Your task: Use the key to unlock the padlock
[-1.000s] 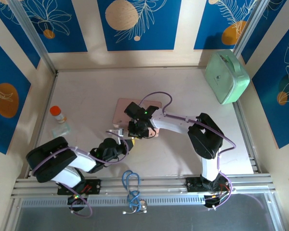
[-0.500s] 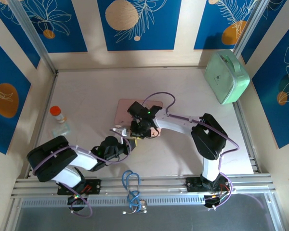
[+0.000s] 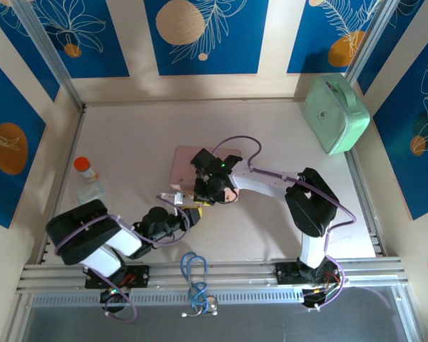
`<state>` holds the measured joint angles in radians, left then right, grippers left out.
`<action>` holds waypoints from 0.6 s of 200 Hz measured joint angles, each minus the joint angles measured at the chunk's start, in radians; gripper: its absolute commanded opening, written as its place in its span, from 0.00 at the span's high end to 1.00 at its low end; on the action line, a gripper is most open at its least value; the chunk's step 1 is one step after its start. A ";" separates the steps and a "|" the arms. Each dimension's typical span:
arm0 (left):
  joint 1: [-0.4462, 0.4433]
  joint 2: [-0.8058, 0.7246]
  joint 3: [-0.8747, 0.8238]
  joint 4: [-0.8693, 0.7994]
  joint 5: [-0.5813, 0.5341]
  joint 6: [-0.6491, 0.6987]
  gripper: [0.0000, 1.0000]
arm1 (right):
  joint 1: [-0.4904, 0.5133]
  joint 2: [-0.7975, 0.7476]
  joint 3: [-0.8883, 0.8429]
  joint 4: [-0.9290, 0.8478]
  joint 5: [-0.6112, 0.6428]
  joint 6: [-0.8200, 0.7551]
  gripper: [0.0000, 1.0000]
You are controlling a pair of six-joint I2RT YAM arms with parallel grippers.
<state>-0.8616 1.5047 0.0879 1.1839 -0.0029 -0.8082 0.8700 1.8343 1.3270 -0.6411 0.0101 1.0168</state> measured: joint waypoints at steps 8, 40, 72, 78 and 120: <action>0.000 -0.029 -0.002 -0.018 -0.003 -0.007 0.86 | 0.000 0.000 0.000 0.000 0.000 0.000 1.00; 0.000 -0.101 0.000 -0.123 -0.020 -0.009 0.90 | -0.003 -0.001 0.000 -0.001 -0.008 -0.002 1.00; 0.000 -0.105 0.002 -0.150 -0.024 -0.016 0.82 | -0.003 -0.001 0.000 -0.002 -0.009 -0.004 1.00; 0.000 -0.101 0.002 -0.149 -0.024 -0.014 0.81 | -0.003 -0.001 0.000 -0.002 -0.009 -0.004 1.00; 0.000 -0.042 0.003 -0.095 -0.023 -0.026 0.86 | -0.003 -0.001 0.000 -0.002 -0.007 -0.006 1.00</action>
<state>-0.8616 1.4624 0.0906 1.0885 -0.0257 -0.8345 0.8669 1.8332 1.3273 -0.6426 0.0032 1.0103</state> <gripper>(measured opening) 0.188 0.170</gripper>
